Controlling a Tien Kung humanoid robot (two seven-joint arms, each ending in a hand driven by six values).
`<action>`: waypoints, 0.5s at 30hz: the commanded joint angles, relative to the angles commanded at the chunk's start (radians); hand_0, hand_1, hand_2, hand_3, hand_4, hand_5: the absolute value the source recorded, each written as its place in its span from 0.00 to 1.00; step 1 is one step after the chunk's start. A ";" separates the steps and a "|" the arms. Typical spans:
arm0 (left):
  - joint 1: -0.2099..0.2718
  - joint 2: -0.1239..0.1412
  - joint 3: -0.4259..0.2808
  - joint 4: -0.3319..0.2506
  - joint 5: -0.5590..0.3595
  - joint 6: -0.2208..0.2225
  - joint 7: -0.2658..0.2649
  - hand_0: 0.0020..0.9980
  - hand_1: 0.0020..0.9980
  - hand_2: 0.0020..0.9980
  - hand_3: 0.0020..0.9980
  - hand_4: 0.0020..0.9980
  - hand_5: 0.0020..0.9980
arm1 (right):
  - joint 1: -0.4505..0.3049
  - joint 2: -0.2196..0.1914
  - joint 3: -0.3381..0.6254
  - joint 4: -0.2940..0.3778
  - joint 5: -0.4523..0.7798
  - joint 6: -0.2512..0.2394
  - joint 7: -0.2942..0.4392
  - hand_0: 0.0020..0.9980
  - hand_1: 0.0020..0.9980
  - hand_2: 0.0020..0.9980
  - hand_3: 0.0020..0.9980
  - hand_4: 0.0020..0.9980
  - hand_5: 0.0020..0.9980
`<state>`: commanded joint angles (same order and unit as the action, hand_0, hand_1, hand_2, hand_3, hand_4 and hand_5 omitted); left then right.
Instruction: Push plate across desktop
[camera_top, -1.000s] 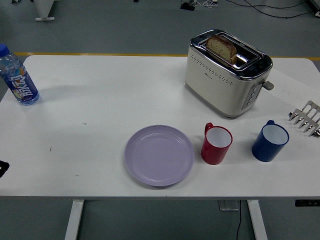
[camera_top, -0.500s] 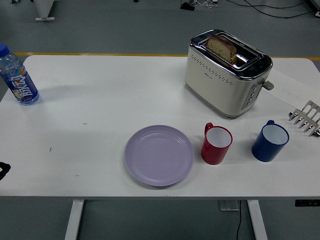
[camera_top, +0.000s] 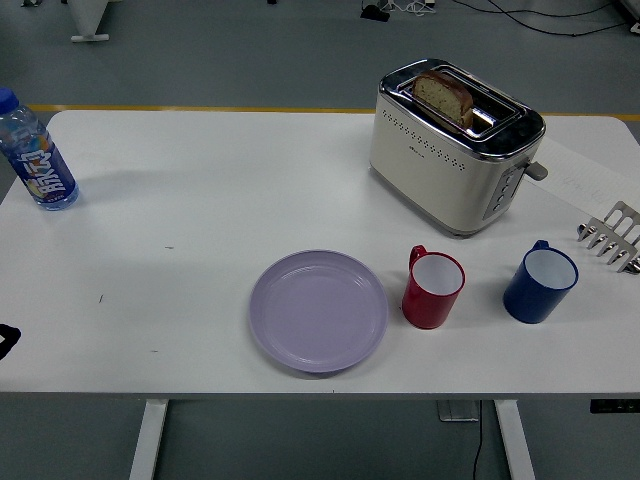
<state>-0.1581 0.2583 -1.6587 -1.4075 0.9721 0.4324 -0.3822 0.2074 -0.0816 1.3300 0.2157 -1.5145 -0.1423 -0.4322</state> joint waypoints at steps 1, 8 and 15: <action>0.000 0.000 0.000 0.000 0.000 0.000 0.000 0.00 0.00 0.00 0.02 0.35 0.70 | 0.000 0.000 0.000 0.000 0.000 0.000 0.000 0.68 0.64 0.71 0.59 0.29 0.17; -0.002 -0.001 -0.001 -0.001 -0.003 0.001 -0.006 0.00 0.00 0.00 0.02 0.35 0.70 | 0.003 -0.001 0.000 -0.001 0.000 0.000 0.002 0.68 0.64 0.71 0.59 0.29 0.17; -0.003 -0.001 -0.005 0.001 -0.007 0.003 -0.010 0.00 0.00 0.00 0.02 0.36 0.70 | 0.007 -0.001 -0.002 -0.001 0.003 -0.001 0.003 0.68 0.64 0.71 0.59 0.29 0.17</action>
<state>-0.1609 0.2577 -1.6637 -1.4069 0.9653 0.4355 -0.3927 0.2139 -0.0831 1.3280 0.2142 -1.5112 -0.1429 -0.4291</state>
